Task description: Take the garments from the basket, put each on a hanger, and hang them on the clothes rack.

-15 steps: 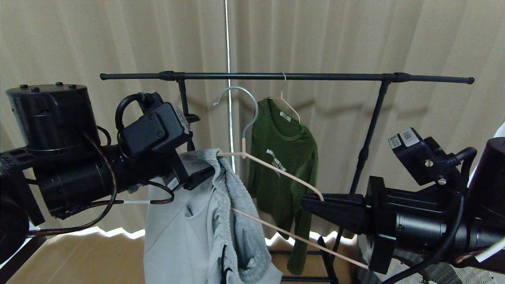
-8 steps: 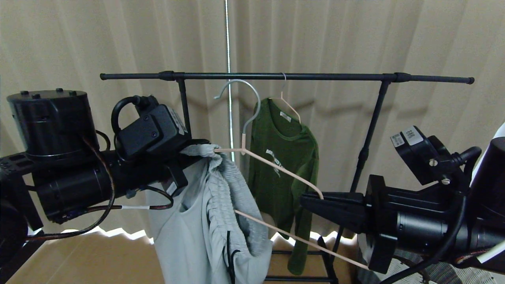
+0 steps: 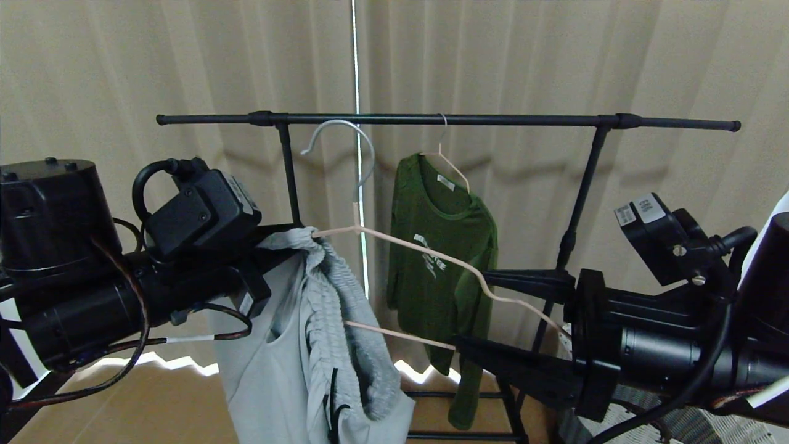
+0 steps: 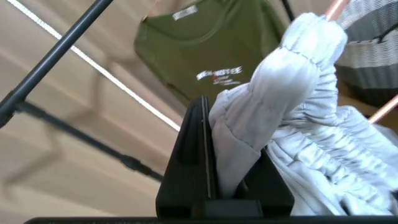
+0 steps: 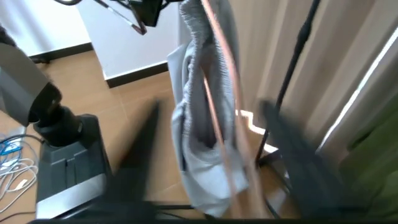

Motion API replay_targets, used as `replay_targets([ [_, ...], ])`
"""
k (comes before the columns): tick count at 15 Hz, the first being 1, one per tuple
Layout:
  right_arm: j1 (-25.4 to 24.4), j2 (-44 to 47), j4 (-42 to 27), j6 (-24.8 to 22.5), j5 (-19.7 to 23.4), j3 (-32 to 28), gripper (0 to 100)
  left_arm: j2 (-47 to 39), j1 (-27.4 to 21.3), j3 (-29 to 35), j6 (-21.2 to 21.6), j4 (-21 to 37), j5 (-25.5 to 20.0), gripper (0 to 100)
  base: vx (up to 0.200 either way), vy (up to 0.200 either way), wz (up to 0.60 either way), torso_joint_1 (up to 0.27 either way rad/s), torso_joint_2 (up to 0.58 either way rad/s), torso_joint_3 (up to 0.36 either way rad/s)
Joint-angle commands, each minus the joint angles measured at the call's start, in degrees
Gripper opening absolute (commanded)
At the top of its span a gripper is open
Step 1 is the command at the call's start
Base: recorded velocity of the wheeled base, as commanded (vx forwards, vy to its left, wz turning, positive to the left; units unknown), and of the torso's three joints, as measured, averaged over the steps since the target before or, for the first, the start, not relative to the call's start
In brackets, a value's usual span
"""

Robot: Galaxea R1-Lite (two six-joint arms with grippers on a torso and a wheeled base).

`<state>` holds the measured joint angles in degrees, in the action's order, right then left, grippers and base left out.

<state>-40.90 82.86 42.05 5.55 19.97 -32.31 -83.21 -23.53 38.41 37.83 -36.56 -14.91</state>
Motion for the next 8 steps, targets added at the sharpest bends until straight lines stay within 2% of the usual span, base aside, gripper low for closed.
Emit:
replay_targets([
  [1, 2.40, 0.20, -0.03, -1.94, -1.34, -0.04, 100, 0.95, 1.64, -0.62, 0.05, 0.00, 0.67, 0, 0.000, 0.000, 0.00, 0.000, 0.00, 0.000],
  [3, 4.86, -0.33, 0.14, -3.96, -2.30, 0.05, 100, 1.91, 3.40, -1.59, 0.05, 0.17, 4.27, 0, 0.000, 0.000, 0.00, 0.000, 0.00, 0.000],
  [6, 6.71, -1.03, 1.55, -4.14, -3.53, 0.05, 100, 3.14, 6.92, -3.43, -0.21, 0.61, 10.51, 0, 0.000, 0.000, 0.00, 0.000, 0.00, 0.000],
  [7, 7.06, -1.03, 1.55, -4.14, -4.24, 0.14, 100, 3.23, 8.06, -4.14, -0.30, 0.96, 13.85, 0, 0.000, 0.000, 0.00, 0.000, 0.00, 0.000],
  [8, 7.24, -0.77, 1.55, -4.14, -5.29, 0.49, 100, 3.14, 9.47, -5.19, -1.44, 2.19, 19.30, 0, 0.000, 0.000, 0.00, 0.000, 0.00, 0.000],
])
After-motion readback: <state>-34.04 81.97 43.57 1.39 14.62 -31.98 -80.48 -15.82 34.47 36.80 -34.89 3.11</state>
